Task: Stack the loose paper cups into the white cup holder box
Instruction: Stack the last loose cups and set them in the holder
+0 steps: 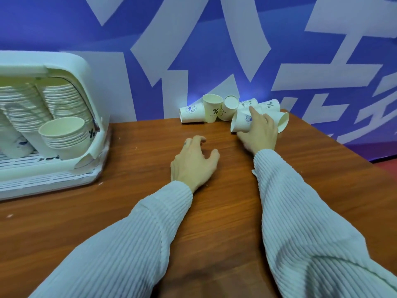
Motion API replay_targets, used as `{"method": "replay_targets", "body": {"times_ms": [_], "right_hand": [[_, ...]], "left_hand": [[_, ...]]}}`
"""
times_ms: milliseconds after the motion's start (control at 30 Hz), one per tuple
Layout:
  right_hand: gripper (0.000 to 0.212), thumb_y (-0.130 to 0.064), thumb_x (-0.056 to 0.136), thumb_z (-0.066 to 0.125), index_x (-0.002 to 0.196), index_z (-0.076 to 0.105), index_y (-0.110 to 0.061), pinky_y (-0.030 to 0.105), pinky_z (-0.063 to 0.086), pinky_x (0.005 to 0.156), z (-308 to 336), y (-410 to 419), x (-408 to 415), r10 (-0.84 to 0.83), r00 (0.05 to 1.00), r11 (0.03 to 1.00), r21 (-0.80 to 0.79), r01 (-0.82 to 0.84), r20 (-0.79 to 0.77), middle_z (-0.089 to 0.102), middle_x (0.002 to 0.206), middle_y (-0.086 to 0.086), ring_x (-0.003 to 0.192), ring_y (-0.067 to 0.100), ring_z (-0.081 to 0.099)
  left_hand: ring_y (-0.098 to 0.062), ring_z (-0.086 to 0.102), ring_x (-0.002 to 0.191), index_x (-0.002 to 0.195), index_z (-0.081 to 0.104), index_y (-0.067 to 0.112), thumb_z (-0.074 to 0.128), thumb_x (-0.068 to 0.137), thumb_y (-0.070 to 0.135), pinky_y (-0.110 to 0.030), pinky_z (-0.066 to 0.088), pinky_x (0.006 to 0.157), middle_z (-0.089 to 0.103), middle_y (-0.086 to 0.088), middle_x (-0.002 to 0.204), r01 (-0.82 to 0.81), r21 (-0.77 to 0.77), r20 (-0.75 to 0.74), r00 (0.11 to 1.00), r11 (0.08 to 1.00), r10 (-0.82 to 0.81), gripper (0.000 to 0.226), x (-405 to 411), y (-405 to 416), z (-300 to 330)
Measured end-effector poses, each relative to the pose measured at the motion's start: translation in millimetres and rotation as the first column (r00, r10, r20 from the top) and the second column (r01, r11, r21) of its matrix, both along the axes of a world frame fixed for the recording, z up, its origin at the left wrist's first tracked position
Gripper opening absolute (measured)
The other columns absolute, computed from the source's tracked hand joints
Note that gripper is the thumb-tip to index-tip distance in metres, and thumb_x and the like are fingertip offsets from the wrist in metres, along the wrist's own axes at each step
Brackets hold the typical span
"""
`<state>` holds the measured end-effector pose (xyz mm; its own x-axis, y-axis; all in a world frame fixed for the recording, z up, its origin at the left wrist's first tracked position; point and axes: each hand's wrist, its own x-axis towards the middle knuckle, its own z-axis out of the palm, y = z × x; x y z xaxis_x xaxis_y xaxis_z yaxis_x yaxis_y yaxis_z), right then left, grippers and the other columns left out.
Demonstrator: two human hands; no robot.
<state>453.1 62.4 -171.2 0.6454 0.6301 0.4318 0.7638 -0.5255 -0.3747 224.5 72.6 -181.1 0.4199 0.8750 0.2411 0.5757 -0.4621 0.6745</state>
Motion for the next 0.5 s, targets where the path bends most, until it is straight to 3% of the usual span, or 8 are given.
{"method": "replay_targets", "body": {"times_ms": [67,200,267,333,367,433,500], "right_hand": [[0.095,-0.038,0.081,0.080,0.160,0.028,-0.027,0.047,0.022,0.121,-3.4,0.3,-0.2,-0.014,0.999,0.997,-0.075,0.016,0.038,0.046,0.153,0.005,0.148,0.031,0.030],[0.072,-0.037,0.080,0.080,0.143,0.049,-0.024,0.044,0.029,0.117,-5.9,-4.7,0.3,0.019,0.992,0.998,-0.070,-0.010,0.121,0.043,0.146,0.009,0.139,0.032,0.036],[0.062,-0.038,0.078,0.081,0.131,0.052,-0.022,0.043,0.039,0.110,-3.7,-8.5,-3.1,0.067,0.994,0.998,-0.024,-0.065,0.091,0.052,0.135,0.007,0.129,0.030,0.047],[0.062,-0.051,0.076,0.079,0.123,0.050,-0.022,0.041,0.048,0.096,0.3,-15.5,-12.1,0.145,0.989,0.987,0.072,-0.142,-0.038,0.060,0.120,0.001,0.112,0.023,0.057],[0.065,-0.057,0.076,0.079,0.123,0.048,-0.024,0.038,0.050,0.092,3.7,-19.7,-20.0,0.235,0.954,0.964,0.169,-0.204,-0.186,0.061,0.117,-0.003,0.107,0.018,0.060],[0.065,-0.052,0.078,0.083,0.125,0.048,-0.025,0.036,0.054,0.093,9.2,-23.4,-41.6,0.475,0.756,0.868,0.380,-0.319,-0.450,0.065,0.119,-0.006,0.107,0.012,0.064],[0.049,-0.047,0.082,0.081,0.116,0.055,-0.022,0.034,0.054,0.092,7.0,-20.8,-64.1,0.623,0.618,0.780,0.443,-0.443,-0.479,0.070,0.111,-0.011,0.104,0.007,0.067]], "left_hand": [[-0.010,0.066,0.097,0.140,0.047,0.038,0.050,0.092,0.063,-0.044,0.056,0.088,0.053,0.015,0.129,0.005,0.000,0.004,1.000,1.000,-0.005,0.054,-0.1,-0.9,0.7],[-0.008,0.066,0.094,0.140,0.047,0.036,0.052,0.093,0.060,-0.045,0.056,0.090,0.052,0.015,0.127,0.019,0.004,0.008,1.000,1.000,-0.019,0.053,-0.5,-3.6,2.3],[-0.007,0.065,0.093,0.141,0.047,0.036,0.054,0.093,0.054,-0.045,0.056,0.090,0.053,0.015,0.128,0.019,-0.005,0.030,0.999,1.000,-0.019,0.051,-1.9,-4.4,3.6],[-0.009,0.065,0.100,0.145,0.043,0.035,0.058,0.091,0.047,-0.046,0.055,0.093,0.052,0.014,0.132,0.015,-0.025,0.060,0.998,1.000,-0.013,0.058,-3.3,-5.2,5.1],[-0.012,0.064,0.106,0.150,0.037,0.035,0.062,0.089,0.045,-0.046,0.054,0.095,0.050,0.012,0.138,0.018,-0.036,0.073,0.997,0.999,-0.016,0.067,-3.6,-5.7,5.2],[-0.017,0.059,0.122,0.159,0.015,0.038,0.072,0.083,0.047,-0.047,0.052,0.099,0.041,0.008,0.153,0.057,-0.052,0.104,0.993,0.997,-0.051,0.096,-4.8,-7.6,5.1],[-0.018,0.051,0.135,0.160,-0.004,0.044,0.081,0.075,0.054,-0.049,0.048,0.106,0.039,0.005,0.159,0.088,-0.086,0.179,0.981,0.992,-0.072,0.120,-6.1,-8.7,5.2]]}}
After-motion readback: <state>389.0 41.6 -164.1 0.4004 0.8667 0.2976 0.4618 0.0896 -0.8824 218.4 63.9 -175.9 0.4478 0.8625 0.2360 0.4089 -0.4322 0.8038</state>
